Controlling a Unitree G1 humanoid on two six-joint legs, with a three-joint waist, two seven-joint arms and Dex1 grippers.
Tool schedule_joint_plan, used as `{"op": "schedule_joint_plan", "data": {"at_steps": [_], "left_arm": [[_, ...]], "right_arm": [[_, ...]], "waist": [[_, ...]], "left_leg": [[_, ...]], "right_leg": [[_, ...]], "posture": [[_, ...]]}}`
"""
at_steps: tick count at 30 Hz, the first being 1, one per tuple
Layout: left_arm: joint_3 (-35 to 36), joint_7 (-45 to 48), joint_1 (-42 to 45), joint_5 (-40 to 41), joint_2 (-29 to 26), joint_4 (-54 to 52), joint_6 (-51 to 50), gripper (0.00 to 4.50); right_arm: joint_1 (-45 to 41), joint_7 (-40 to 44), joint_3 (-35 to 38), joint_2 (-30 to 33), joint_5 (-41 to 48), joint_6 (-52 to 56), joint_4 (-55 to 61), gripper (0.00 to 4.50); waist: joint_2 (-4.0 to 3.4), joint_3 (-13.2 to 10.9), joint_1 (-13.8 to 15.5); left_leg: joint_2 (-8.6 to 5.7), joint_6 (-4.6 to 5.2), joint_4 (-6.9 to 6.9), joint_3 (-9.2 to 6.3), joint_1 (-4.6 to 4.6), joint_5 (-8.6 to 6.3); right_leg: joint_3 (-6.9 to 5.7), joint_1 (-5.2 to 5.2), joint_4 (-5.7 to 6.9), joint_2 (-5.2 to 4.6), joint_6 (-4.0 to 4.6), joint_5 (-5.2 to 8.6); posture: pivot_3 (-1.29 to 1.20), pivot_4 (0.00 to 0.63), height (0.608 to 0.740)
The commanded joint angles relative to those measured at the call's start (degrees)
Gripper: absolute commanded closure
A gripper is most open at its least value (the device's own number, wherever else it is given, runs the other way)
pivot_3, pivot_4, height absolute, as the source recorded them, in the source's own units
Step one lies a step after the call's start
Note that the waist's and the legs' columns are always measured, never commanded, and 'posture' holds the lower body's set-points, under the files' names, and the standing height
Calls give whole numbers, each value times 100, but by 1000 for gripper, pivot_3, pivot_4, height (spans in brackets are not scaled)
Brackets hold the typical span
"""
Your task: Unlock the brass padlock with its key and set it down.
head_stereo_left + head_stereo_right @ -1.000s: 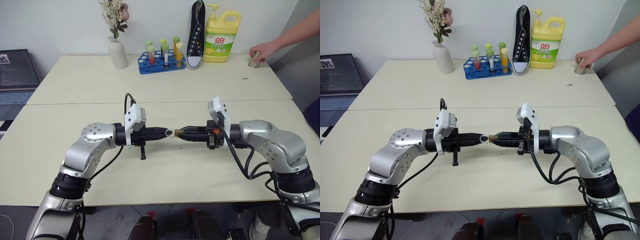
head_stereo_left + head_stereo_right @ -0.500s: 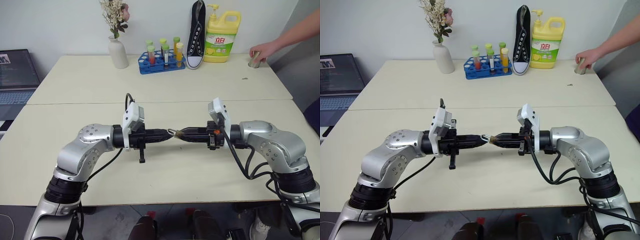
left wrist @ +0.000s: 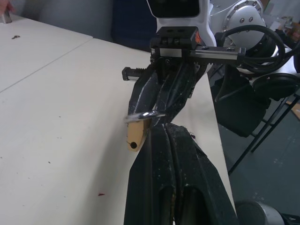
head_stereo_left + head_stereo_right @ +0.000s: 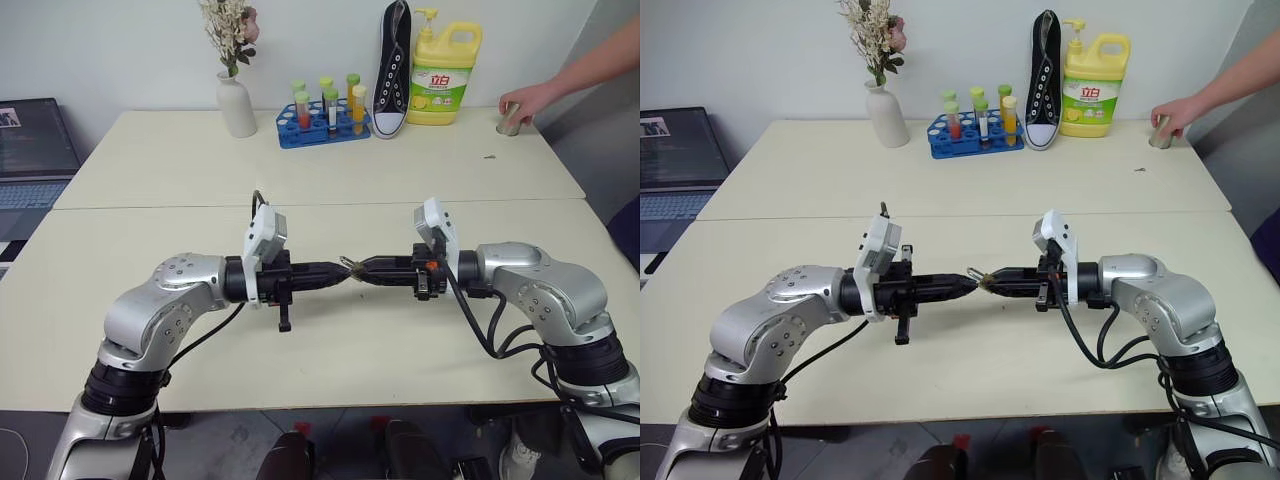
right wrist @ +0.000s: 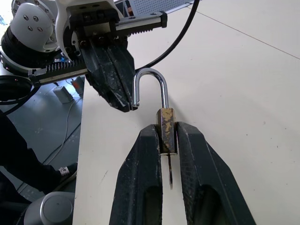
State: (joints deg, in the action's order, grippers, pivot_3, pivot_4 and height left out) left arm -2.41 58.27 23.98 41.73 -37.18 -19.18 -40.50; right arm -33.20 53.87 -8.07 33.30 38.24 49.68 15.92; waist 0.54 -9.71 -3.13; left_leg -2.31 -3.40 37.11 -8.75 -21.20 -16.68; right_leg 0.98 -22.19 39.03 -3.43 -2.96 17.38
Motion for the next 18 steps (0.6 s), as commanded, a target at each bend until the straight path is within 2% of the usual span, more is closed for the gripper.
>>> {"op": "schedule_joint_plan", "data": {"at_steps": [1,9,18], "left_arm": [[234,-10,-14,166,-76,-231,-33,4500],[338,-444,200,415,290,-209,-260,4500],[340,-625,254,593,367,-265,-406,4500]], "right_arm": [[-100,53,77,4,19,-92,109,4343],[-113,81,32,-5,7,-100,105,4343],[-96,112,6,19,-3,-94,139,4343]], "waist": [[0,0,6],[0,0,35],[0,0,33]], "left_leg": [[0,0,0,-1,0,0],[-1,0,0,3,0,0],[-1,0,1,3,0,0]], "right_leg": [[-1,0,0,0,0,0],[0,1,-1,-3,0,0],[1,1,-1,-3,0,0]], "posture": [[0,150,740],[0,150,740],[0,150,740]]}}
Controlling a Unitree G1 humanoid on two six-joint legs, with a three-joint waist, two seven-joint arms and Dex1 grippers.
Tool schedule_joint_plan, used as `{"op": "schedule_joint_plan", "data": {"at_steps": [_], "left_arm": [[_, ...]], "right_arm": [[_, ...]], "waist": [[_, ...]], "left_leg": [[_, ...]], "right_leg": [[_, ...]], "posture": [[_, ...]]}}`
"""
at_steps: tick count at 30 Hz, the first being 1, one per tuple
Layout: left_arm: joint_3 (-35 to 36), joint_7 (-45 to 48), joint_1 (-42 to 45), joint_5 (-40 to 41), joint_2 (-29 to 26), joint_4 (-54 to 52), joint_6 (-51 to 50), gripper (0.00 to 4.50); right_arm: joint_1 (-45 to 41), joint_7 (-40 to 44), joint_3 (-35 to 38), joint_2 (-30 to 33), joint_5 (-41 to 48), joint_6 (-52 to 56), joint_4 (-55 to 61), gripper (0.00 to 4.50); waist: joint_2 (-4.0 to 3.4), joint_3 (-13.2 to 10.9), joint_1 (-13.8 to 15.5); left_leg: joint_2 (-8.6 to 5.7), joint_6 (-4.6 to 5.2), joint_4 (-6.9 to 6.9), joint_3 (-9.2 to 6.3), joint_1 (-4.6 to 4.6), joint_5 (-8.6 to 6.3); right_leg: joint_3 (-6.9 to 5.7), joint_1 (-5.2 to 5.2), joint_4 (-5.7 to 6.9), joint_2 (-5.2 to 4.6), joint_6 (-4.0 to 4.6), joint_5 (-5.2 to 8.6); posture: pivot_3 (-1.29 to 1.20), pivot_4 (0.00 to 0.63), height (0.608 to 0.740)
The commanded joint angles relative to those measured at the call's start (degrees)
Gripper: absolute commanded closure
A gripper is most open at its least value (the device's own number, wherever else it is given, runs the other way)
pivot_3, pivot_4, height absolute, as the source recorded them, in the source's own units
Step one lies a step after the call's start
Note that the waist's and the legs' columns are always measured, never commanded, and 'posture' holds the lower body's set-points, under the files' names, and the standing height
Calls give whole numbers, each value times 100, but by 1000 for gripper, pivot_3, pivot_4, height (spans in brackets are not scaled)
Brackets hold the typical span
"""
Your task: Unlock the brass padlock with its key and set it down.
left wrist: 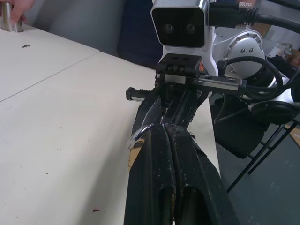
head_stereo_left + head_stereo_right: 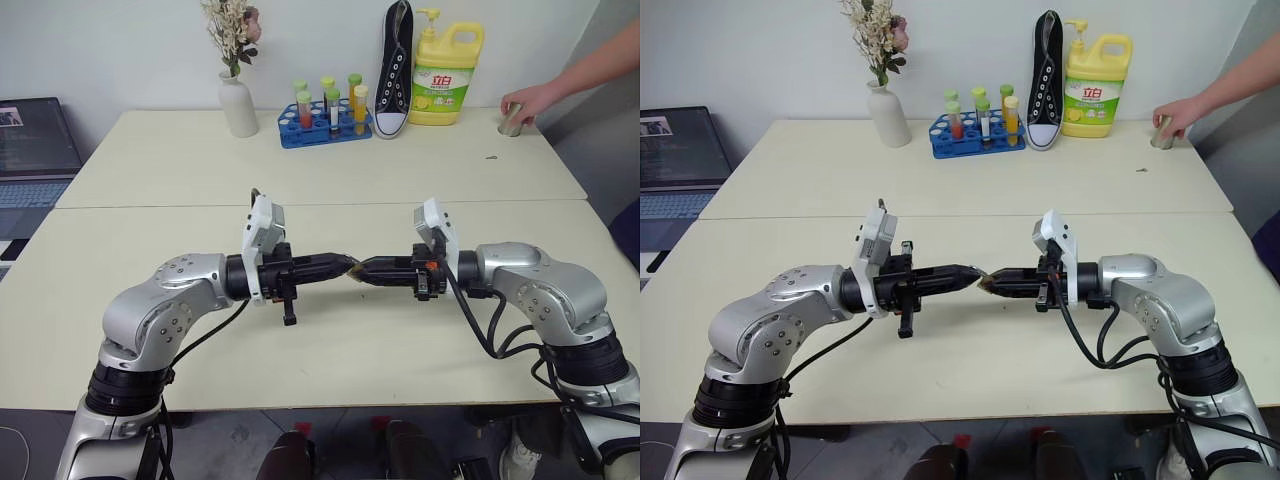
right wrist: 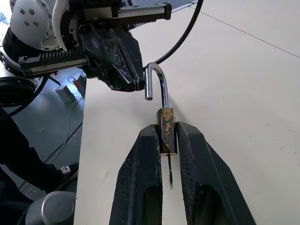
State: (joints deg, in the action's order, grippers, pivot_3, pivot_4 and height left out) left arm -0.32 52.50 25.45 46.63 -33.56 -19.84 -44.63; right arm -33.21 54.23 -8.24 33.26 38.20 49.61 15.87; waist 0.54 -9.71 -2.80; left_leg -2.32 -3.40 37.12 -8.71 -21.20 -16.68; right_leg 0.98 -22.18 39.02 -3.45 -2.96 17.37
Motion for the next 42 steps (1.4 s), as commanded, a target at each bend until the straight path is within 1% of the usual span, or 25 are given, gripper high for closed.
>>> {"op": "schedule_joint_plan", "data": {"at_steps": [1,10,13,15,17,19,21,23,24,26,27,33,37,38,42], "left_arm": [[122,-42,104,96,-6,-201,19,4500],[70,-23,111,-161,-56,-117,225,4500],[55,82,63,-697,-379,-99,642,4500],[125,349,-32,-814,-608,-70,875,4500],[-1,949,-477,-1753,-1208,13,2185,4500],[-135,1347,-835,-2401,-1582,151,3191,4500],[-254,1567,-1099,-2759,-1751,274,3814,4500],[-296,1712,-1344,-2866,-1801,291,4144,4500],[-298,1776,-1472,-2872,-1808,271,4253,4113],[-255,1739,-1721,-2852,-1735,137,4358,3680],[-227,1688,-1770,-2819,-1692,90,4339,3351],[-79,1491,-2070,-2772,-1643,-142,4236,1484],[-73,1388,-2102,-2859,-1614,-169,4256,223],[-79,1371,-2101,-2885,-1615,-165,4278,8],[-124,1342,-2105,-2963,-1609,-95,4369,0]], "right_arm": [[-96,79,24,23,5,-83,145,4343],[-96,102,20,20,-32,-89,131,4344],[-99,135,18,68,-34,-27,114,4344],[-98,183,10,111,-37,13,79,4343],[-143,315,-54,184,-59,70,-85,4343],[-200,438,-140,231,-90,103,-230,4344],[-266,553,-260,261,-155,90,-351,4343],[-360,709,-442,294,-245,64,-502,4343],[-414,797,-548,309,-298,54,-585,4343],[-628,1085,-960,289,-572,-42,-984,4343],[-709,1186,-1101,264,-685,-92,-1146,4343],[-1332,1773,-1934,-177,-1498,-571,-2501,4343],[-1620,2064,-2193,-441,-1882,-815,-3177,4343],[-1693,2123,-2255,-499,-2004,-909,-3355,4344],[-1963,2281,-2363,-681,-2398,-1166,-3968,4343]], "waist": [[0,0,0],[0,0,1],[0,0,-3],[0,0,-6],[-1,0,-21],[-3,-2,-28],[-3,-2,-3],[-3,-2,32],[-3,-2,45],[-3,-2,56],[-3,-2,53],[-4,-2,34],[-5,-3,-2],[-4,-3,-8],[-5,-3,-15]], "left_leg": [[0,0,0,0,0,0],[0,-1,-1,1,0,0],[0,-1,-1,1,0,0],[-2,-1,-4,4,1,0],[-1,-1,-5,6,2,0],[-1,-2,-13,18,7,0],[0,-1,-14,19,6,0],[1,0,-13,19,5,-1],[2,3,-12,19,4,-2],[3,20,-12,19,2,-12],[3,22,-12,20,3,-13],[1,24,-11,17,4,-14],[1,23,-12,13,5,-13],[2,23,-12,11,5,-13],[1,21,-12,9,5,-12]], "right_leg": [[0,0,0,0,0,0],[0,0,0,0,0,0],[0,-1,0,0,0,0],[1,-2,-1,2,0,0],[2,-3,-2,3,0,0],[10,-4,-5,4,1,1],[10,-4,-7,2,2,1],[10,-2,-7,-1,2,1],[9,-3,-7,-2,2,1],[10,-3,-8,-4,2,1],[10,-4,-8,-4,2,1],[4,-4,-4,0,1,1],[3,-6,-4,1,2,1],[3,-6,-4,1,2,1],[3,-6,-3,1,1,1]], "posture": [[0,150,740],[0,150,740],[0,150,740],[0,150,740],[0,150,740],[0,150,740],[0,150,740],[0,150,740],[0,150,740],[0,150,740],[0,150,740],[0,150,740],[0,150,740],[0,150,740],[0,150,740]]}}
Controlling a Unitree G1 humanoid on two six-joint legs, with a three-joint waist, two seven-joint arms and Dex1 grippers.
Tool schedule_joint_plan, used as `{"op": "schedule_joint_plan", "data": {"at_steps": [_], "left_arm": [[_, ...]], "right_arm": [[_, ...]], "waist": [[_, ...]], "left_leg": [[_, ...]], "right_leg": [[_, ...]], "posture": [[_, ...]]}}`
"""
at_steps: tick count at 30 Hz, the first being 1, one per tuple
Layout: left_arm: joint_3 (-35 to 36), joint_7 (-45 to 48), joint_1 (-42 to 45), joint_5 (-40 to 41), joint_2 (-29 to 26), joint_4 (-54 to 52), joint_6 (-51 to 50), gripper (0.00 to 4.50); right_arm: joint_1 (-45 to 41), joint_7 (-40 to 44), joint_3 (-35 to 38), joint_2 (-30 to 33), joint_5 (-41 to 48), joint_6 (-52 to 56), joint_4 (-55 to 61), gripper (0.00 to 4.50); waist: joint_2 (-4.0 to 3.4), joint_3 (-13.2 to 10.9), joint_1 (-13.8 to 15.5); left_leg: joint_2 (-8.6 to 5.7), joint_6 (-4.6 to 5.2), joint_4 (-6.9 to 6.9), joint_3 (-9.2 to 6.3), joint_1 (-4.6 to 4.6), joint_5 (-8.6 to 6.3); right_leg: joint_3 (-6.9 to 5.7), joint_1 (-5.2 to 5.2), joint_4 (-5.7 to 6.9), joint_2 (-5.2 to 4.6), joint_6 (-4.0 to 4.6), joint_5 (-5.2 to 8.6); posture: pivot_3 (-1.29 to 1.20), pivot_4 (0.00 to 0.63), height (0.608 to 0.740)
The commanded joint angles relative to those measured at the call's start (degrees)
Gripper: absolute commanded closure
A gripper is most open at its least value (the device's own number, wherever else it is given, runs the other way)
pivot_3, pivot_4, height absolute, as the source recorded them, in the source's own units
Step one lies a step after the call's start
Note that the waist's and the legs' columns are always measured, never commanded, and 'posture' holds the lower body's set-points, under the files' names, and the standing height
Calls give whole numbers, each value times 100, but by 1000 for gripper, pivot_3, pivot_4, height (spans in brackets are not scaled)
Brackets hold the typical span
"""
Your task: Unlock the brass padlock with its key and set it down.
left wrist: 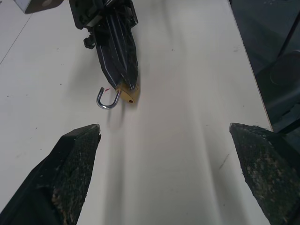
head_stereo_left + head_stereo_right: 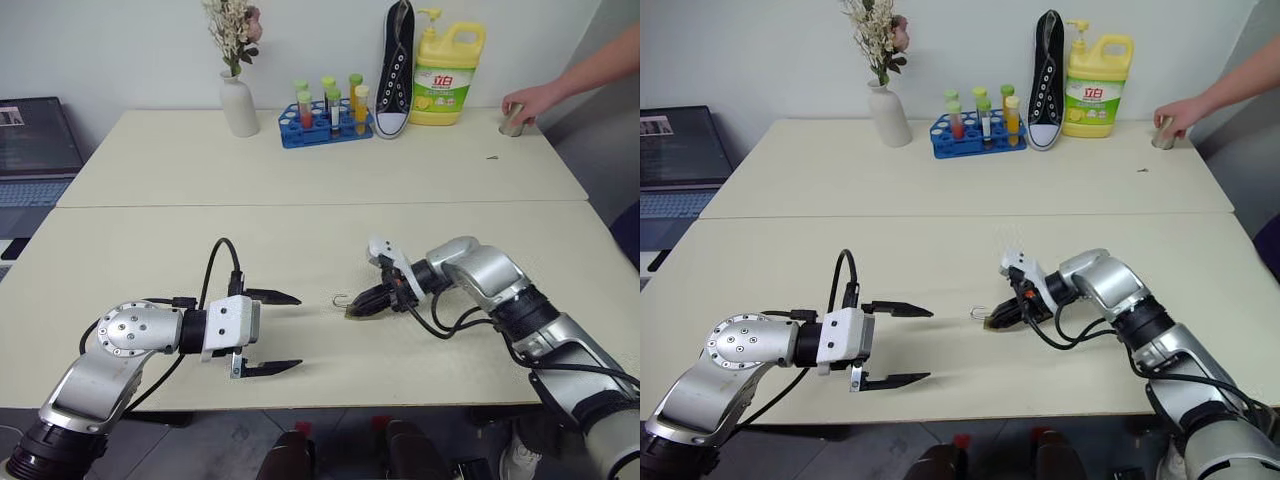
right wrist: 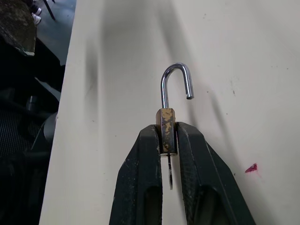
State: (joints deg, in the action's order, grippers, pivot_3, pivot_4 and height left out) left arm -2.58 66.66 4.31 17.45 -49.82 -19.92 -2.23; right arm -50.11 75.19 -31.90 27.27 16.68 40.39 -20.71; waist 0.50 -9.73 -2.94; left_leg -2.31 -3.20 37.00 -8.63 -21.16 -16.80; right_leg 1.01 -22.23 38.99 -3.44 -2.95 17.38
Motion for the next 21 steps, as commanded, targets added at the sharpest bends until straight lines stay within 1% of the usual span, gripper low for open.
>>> {"op": "schedule_joint_plan", "data": {"at_steps": [1,3,4,6,8,10,13,16,18,19,20,21], "left_arm": [[90,-78,13,-64,28,-61,154,0],[70,-98,43,-65,59,-40,140,0],[56,-101,62,-72,72,-32,139,0],[2,-129,109,-80,135,-8,110,0],[-39,-291,192,-147,276,87,53,0],[-47,-540,353,-144,471,168,-216,0],[-64,-695,425,-253,537,207,-394,0],[-50,-795,432,-337,545,279,-435,0],[-25,-803,408,-402,529,347,-273,0],[4,-723,369,-448,504,455,30,0],[-2,-624,350,-495,425,550,153,0],[5,-481,339,-488,341,658,277,0]], "right_arm": [[-337,203,-9,-123,-338,-319,-459,4343],[-400,167,48,-180,-487,-471,-638,3597],[-407,187,82,-178,-525,-519,-651,3306],[-363,97,225,-70,-621,-665,-530,2621],[-234,-193,573,91,-620,-732,-213,1934],[257,-551,1134,369,-439,-611,725,1224],[748,-863,1524,531,-368,-527,1589,1224],[1624,-1152,1904,906,-389,-800,2778,1224],[2103,-1255,2109,1087,-288,-743,3382,1224],[2397,-1431,2261,1122,-258,-692,3711,1224],[2876,-1585,2560,1166,-137,-662,4171,1224],[3511,-1673,2889,1224,-84,-873,4658,1224]], "waist": [[0,0,-4],[0,0,-9],[0,0,-9],[0,0,-1],[-1,0,15],[0,0,63],[0,0,105],[0,0,112],[0,0,114],[0,0,107],[0,0,107],[1,1,121]], "left_leg": [[0,0,0,0,0,0],[0,0,0,0,0,0],[0,-1,0,0,0,0],[0,-8,0,-3,0,5],[0,-18,0,-2,-1,10],[0,-19,1,-3,-3,11],[-1,-19,2,-9,-10,10],[-1,-19,-1,-5,-9,10],[-2,-18,-1,-3,-10,9],[-2,-16,0,-2,-10,8],[-2,-16,0,4,-9,8],[-2,-16,0,6,-8,8]], "right_leg": [[0,0,0,0,0,0],[0,0,0,0,0,0],[0,-1,0,0,0,0],[0,-1,0,-1,0,0],[1,-1,0,-3,0,0],[0,-1,0,-6,0,0],[-5,-1,-2,-8,0,0],[-5,-3,-1,-7,0,0],[-4,-2,-2,-7,0,0],[-3,-2,-2,-7,0,0],[0,-2,-2,-7,0,0],[0,-1,-2,-5,0,0]], "posture": [[0,150,740],[0,150,740],[0,150,740],[0,150,740],[0,150,740],[0,150,740],[0,150,740],[0,150,740],[0,150,740],[0,150,740],[0,150,740],[0,150,740]]}}
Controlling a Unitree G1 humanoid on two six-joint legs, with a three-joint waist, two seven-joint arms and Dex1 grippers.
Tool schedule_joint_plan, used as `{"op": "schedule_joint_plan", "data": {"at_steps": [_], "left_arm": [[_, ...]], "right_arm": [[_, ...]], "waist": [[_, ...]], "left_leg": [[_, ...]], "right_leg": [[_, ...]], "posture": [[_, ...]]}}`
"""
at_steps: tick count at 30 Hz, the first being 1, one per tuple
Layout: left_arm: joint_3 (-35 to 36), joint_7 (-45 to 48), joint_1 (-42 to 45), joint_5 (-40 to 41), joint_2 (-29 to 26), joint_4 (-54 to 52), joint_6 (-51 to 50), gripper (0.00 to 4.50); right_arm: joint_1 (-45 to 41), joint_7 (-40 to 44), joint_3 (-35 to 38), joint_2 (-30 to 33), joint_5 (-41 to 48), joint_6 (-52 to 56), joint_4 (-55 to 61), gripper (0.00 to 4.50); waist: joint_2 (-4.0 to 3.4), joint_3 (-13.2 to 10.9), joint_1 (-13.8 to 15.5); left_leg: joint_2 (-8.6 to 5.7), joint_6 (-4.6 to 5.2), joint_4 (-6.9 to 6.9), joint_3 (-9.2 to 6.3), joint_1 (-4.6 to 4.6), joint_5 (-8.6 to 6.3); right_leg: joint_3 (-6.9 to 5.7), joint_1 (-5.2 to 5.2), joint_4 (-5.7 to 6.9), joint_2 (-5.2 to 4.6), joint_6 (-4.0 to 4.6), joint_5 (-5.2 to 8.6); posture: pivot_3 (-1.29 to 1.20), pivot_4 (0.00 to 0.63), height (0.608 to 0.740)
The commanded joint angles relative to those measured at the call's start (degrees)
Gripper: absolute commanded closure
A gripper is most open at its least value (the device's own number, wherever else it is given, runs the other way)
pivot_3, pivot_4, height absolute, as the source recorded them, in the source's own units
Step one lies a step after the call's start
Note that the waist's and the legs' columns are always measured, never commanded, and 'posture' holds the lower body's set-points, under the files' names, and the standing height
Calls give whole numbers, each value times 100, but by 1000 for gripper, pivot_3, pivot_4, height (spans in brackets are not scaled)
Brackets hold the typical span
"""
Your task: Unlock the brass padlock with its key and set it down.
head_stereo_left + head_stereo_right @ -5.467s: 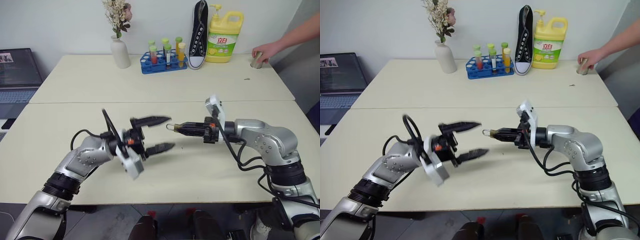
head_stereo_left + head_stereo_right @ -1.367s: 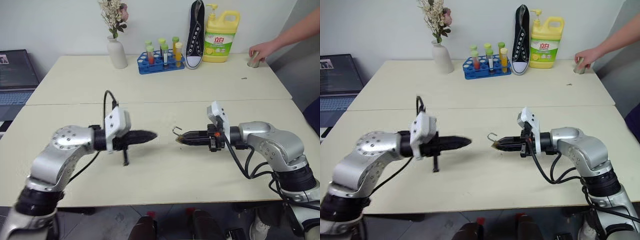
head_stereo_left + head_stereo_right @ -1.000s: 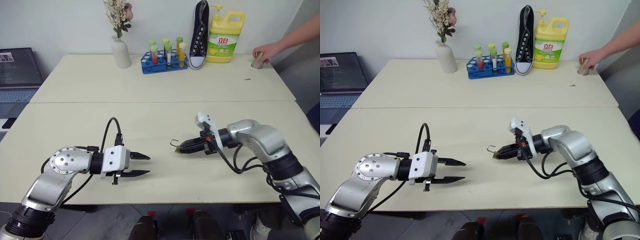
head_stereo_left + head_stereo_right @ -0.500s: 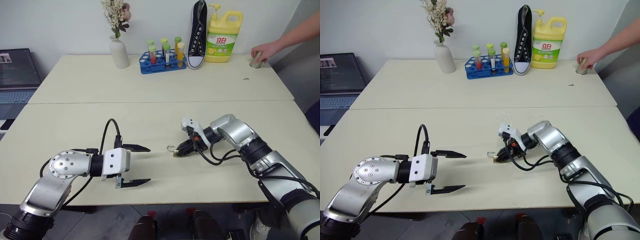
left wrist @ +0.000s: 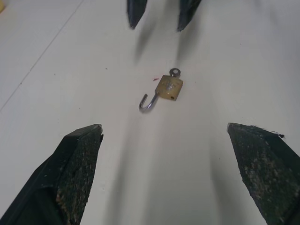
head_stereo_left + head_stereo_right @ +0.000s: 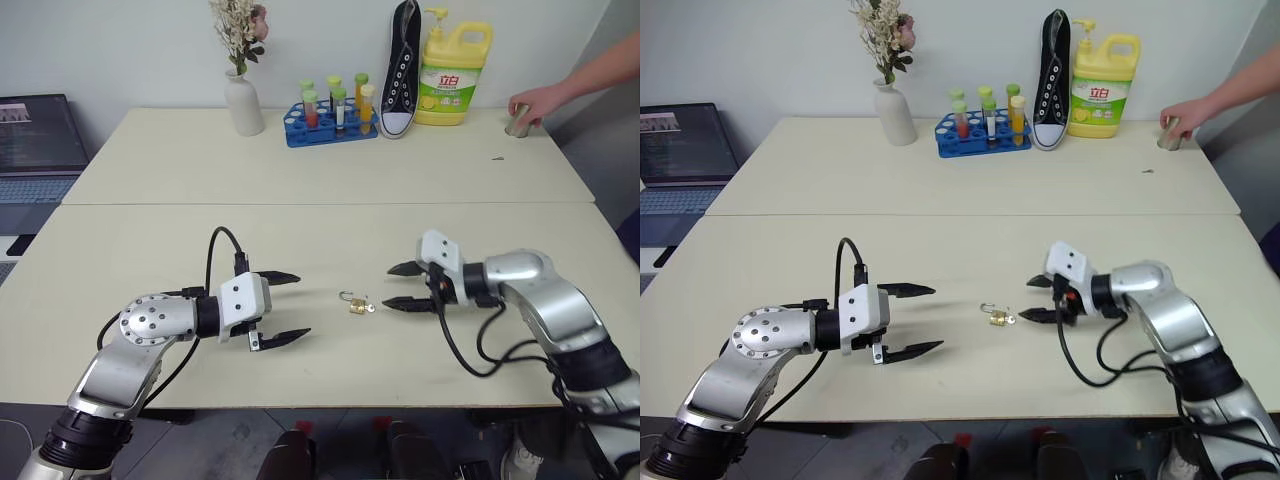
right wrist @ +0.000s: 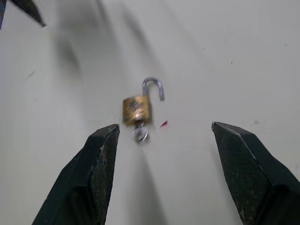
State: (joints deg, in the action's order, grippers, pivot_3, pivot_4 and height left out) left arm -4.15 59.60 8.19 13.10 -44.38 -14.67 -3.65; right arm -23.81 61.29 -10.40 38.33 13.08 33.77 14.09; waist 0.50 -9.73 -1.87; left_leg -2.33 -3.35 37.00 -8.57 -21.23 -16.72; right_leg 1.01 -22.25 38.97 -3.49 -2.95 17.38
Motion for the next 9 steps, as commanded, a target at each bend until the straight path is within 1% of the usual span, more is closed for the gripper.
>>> {"op": "schedule_joint_plan", "data": {"at_steps": [1,3,6,9], "left_arm": [[169,341,-50,-32,-272,225,490,0],[202,414,-23,21,-303,355,605,0],[171,482,48,39,-311,473,671,0],[105,679,189,154,-280,616,620,0]], "right_arm": [[1379,-404,1002,124,371,-203,1578,1224],[1934,-604,1210,113,390,-269,1963,1224],[2216,-880,1248,54,389,-245,2142,1224],[2282,-1121,1201,-10,390,-220,2168,1224]], "waist": [[0,0,21],[0,0,35],[2,-1,-11],[2,-1,-14]], "left_leg": [[2,0,-1,-4,-1,0],[3,0,-5,-1,-2,0],[-1,19,7,11,6,-10],[4,21,4,37,46,-11]], "right_leg": [[-5,1,0,0,0,0],[-11,4,-1,1,2,1],[8,9,2,1,-5,-3],[10,40,0,14,-6,-6]], "posture": [[0,150,740],[0,150,740],[0,150,740],[0,150,740]]}}
